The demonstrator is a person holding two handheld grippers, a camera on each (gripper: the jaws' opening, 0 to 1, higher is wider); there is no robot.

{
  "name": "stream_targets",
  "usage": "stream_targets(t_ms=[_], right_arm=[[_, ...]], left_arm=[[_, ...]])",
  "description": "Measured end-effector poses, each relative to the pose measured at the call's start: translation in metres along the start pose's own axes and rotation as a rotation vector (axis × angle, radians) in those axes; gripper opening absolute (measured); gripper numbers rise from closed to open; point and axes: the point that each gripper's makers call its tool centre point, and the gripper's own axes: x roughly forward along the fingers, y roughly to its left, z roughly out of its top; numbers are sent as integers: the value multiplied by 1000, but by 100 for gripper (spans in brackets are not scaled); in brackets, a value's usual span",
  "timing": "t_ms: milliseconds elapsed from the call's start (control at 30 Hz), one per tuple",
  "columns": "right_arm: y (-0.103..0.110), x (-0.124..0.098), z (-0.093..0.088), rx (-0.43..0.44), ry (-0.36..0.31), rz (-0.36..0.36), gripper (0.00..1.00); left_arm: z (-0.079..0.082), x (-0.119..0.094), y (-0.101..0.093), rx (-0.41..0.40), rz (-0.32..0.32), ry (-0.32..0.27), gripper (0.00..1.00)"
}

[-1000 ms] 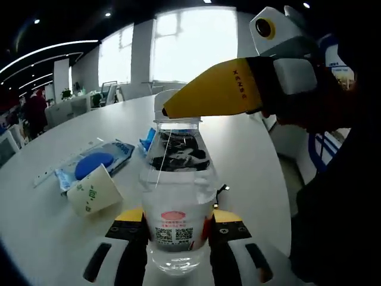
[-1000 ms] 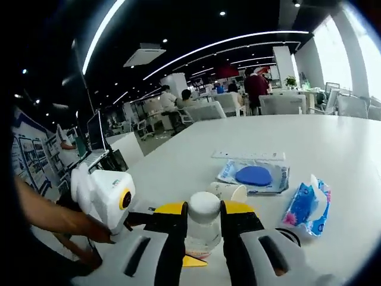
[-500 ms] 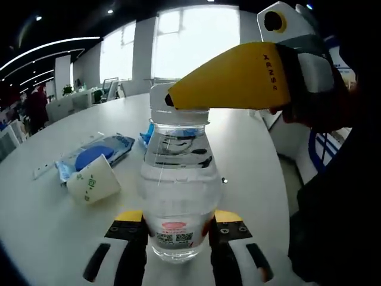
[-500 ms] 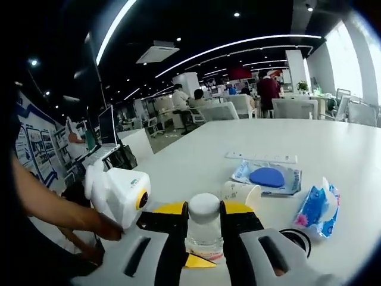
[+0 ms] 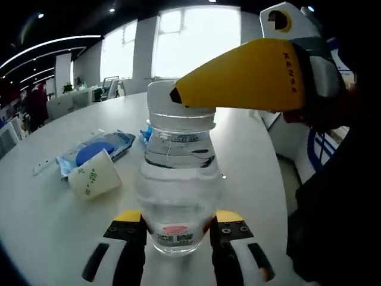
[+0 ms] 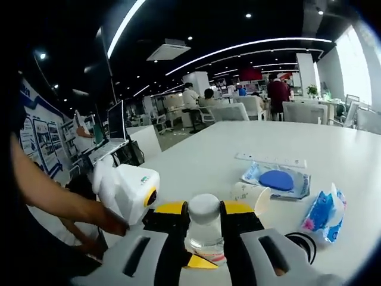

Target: Arrange the tabletop items into an orderly group along one side of the table until the central work area is clear of visible clutter.

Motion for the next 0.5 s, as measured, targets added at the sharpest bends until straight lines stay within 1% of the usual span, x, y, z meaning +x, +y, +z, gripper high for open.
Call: stream_targets(t_ms=[133,233,500], right_arm=[[8,1,-4,-8,13,19,18],[10,1,-6,-8,17,20,18],[11,0,-9,-7,25,18,18]], left_arm=[[-4,-2,-1,12,-3,10,41],[-7,-2,1,9,2,12,40],[-8,-2,1,2,12,8,40]])
